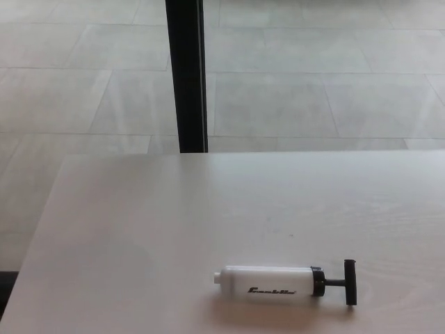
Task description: The robot uses its left hand to lift the air pump kept on the middle of the desk and use the right hand to pull out the handle
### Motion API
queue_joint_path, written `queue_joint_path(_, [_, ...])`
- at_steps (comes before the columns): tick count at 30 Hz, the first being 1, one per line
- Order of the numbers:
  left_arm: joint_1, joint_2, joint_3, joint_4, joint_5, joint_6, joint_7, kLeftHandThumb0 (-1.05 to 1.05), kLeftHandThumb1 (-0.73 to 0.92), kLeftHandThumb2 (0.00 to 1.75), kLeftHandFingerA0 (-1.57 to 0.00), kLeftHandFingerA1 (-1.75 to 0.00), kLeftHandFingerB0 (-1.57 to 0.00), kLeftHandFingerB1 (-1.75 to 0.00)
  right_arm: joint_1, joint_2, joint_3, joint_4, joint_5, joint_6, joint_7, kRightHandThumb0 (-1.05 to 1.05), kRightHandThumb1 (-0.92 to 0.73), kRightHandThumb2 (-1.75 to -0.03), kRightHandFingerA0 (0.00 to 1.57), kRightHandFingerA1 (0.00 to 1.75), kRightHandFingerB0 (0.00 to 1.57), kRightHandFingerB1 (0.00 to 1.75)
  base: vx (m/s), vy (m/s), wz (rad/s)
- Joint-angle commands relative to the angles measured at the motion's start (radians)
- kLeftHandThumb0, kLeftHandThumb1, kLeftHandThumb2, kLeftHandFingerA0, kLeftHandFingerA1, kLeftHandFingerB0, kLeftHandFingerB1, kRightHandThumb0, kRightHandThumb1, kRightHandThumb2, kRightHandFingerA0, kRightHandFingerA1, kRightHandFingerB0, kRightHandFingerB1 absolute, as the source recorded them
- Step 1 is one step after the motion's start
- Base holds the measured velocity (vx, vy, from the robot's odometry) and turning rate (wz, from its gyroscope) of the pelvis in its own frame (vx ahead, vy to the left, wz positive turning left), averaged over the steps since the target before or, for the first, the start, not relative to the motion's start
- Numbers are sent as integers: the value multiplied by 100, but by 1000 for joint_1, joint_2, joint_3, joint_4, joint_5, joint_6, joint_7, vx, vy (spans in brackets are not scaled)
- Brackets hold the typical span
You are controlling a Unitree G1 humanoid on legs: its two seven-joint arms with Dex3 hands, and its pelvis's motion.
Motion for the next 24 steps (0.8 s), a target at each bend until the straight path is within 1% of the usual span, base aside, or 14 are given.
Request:
queue_joint_path(1, [-209, 89, -232, -742, -17, 246, 135, -70, 61, 99, -36, -59, -25, -50, -241, -101, 109, -176, 0, -93, 114, -104, -86, -126, 1, 53, 0, 27, 0, 0, 0])
queue_joint_path(5, [-358, 46, -399, -852, 87, 262, 173, -59, 56, 97, -33, -59, -28, -53, -259, -49, 222, -311, -47, -116, 188, -105, -79, -126, 1, 46, 0, 33, 0, 0, 0])
queue_joint_path(6, [-386, 17, -446, -865, 113, 256, 176, -58, 75, 62, -42, -51, -38, -43, -256, -29, 247, -373, -51, -80, 184, -105, -76, -124, 10, 50, 0, 36, 0, 0, 0])
queue_joint_path(7, [-405, -2, -476, -857, 129, 239, 167, -55, 57, 97, -34, -59, -24, -51, -247, -17, 274, -425, -69, -61, 171, -105, -92, -76, 0, 68, 0, 44, 0, 0, 0])
queue_joint_path(9, [-433, -40, -517, -839, 131, 217, 150, -53, 55, 95, -32, -59, -22, -51, -228, 5, 309, -504, -85, -41, 157, -103, -71, -119, 3, 56, 1, 37, 0, 0, 0])
queue_joint_path(10, [-454, -70, -567, -830, 159, 205, 141, -65, 57, 94, -34, -59, -26, -51, -215, 20, 329, -543, -82, -42, 169, -105, -92, -72, 4, 62, 1, 40, 0, 0, 0])
queue_joint_path(12, [-470, -96, -667, -841, 239, 206, 136, -65, 57, 99, -39, -62, -25, -50, -204, 43, 363, -592, -86, -28, 172, -102, -73, -116, 8, 58, 7, 31, 0, 0, 0])
queue_joint_path(13, [-469, -102, -685, -845, 245, 206, 132, -68, 58, 97, -37, -62, -22, -50, -198, 45, 371, -608, -85, -19, 171, -103, -92, -69, 11, 54, 6, 33, 0, 0, 0])
queue_joint_path(16, [-482, -138, -772, -838, 292, 198, 132, -75, 57, 96, -33, -60, -29, -52, -185, 61, 407, -650, -85, -5, 168, -104, -78, -83, 11, 47, 7, 26, 0, 0, 0])
queue_joint_path(17, [-488, -149, -793, -835, 295, 204, 131, -70, 68, 60, -32, -53, -37, -43, -186, 61, 417, -651, -87, -7, 172, -91, -70, -117, 6, 50, 0, 22, 0, 0, 0])
queue_joint_path(18, [-495, -155, -817, -830, 306, 209, 130, -78, 56, 96, -29, -58, -34, -54, -187, 64, 424, -656, -85, -3, 173, -88, -68, -115, 6, 50, 0, 27, 0, 0, 0])
queue_joint_path(20, [-508, -160, -862, -823, 322, 222, 122, -68, 67, 58, -32, -52, -37, -42, -182, 71, 434, -671, -80, 9, 167, -86, -69, -114, 6, 49, 0, 28, 0, 0, 0])
queue_joint_path(23, [-523, -147, -966, -798, 397, 191, 93, -72, 55, 96, -38, -64, -26, -51, -167, 84, 451, -688, -78, 11, 158, -90, -72, -115, 14, 53, 0, 28, 0, 0, 0])
queue_joint_path(24, [-541, -170, -1014, -770, 438, 171, 114, -75, 65, 63, -46, -64, -40, -50, -152, 91, 453, -698, -64, 24, 166, -85, -69, -114, 6, 49, 0, 30, 0, 0, 0])
